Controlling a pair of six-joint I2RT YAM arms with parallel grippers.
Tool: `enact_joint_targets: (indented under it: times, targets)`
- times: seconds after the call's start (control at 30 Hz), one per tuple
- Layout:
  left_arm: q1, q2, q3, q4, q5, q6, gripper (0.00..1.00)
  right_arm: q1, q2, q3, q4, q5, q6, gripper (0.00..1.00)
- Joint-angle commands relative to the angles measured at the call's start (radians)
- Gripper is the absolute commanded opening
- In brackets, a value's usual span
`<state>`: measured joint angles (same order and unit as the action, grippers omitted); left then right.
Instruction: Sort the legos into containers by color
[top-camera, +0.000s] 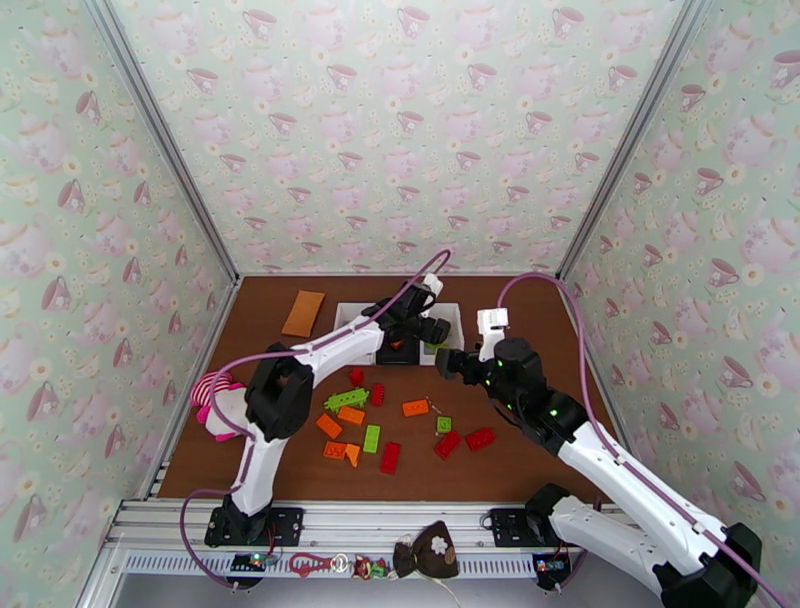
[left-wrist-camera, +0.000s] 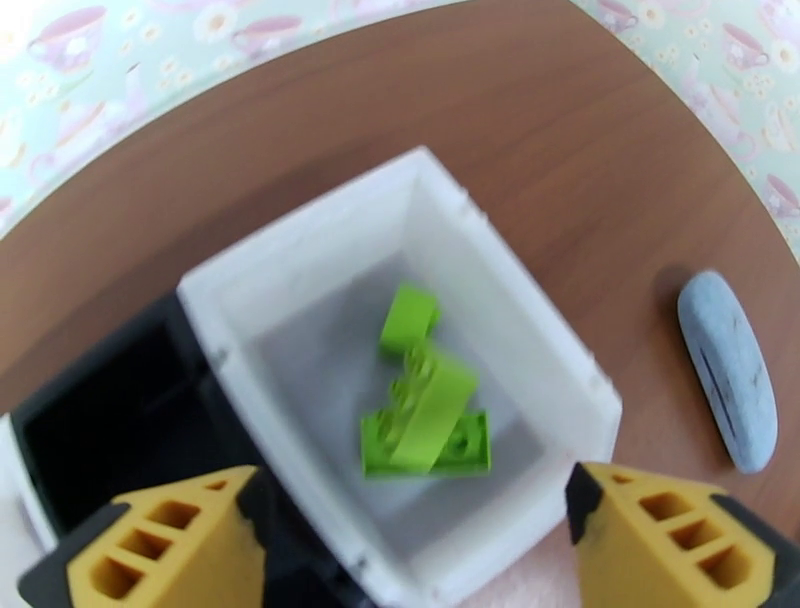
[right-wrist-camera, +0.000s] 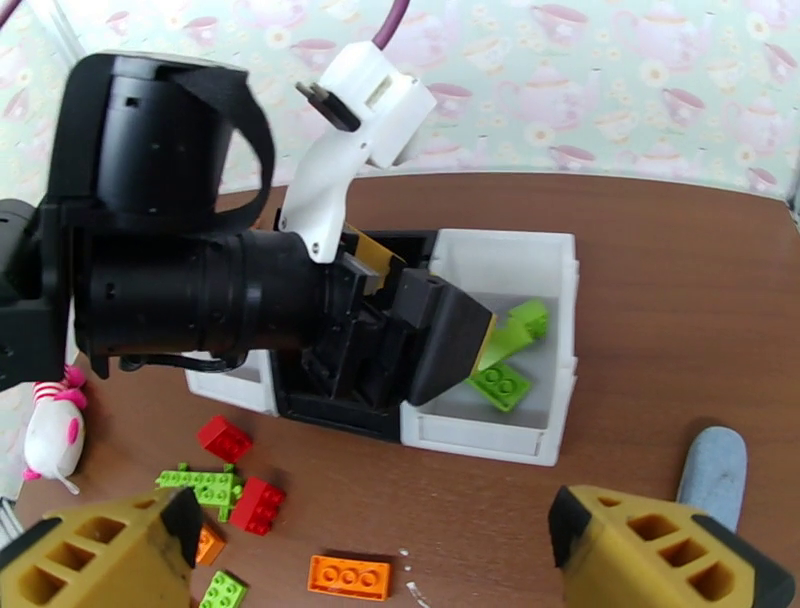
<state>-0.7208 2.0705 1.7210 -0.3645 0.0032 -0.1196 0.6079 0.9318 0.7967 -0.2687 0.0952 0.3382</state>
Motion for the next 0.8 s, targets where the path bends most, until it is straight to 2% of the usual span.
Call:
enact_joint_targets:
  times: [0.0, 0.13, 0.27, 0.33, 0.53, 0.77]
  targets:
    - [0.010, -0.133, -0.094, 0.001, -0.039, 0.032, 0.90, -0.001, 0.021, 0.007, 0.055, -0.117, -0.036, 0.98]
    - [0.023, -0.237, -0.218, -0.074, -0.090, 0.054, 0.97, 0.001, 0.056, 0.010, 0.095, -0.187, -0.037, 0.99]
    - [0.047, -0.335, -0.335, -0.159, -0.113, 0.063, 0.96, 0.014, 0.103, 0.017, 0.128, -0.234, -0.037, 0.99]
    - [0.067, -0.361, -0.357, -0.254, -0.117, 0.058, 0.95, 0.033, 0.131, 0.030, 0.140, -0.239, -0.034, 0.99]
    - [0.092, -0.371, -0.392, -0.459, -0.152, 0.088, 0.94, 0.098, 0.241, 0.060, 0.200, -0.241, -0.021, 1.00]
    - [0.100, -0.284, -0.358, -0.562, -0.156, 0.075, 0.91, 0.140, 0.336, 0.091, 0.251, -0.239, -0.003, 1.00]
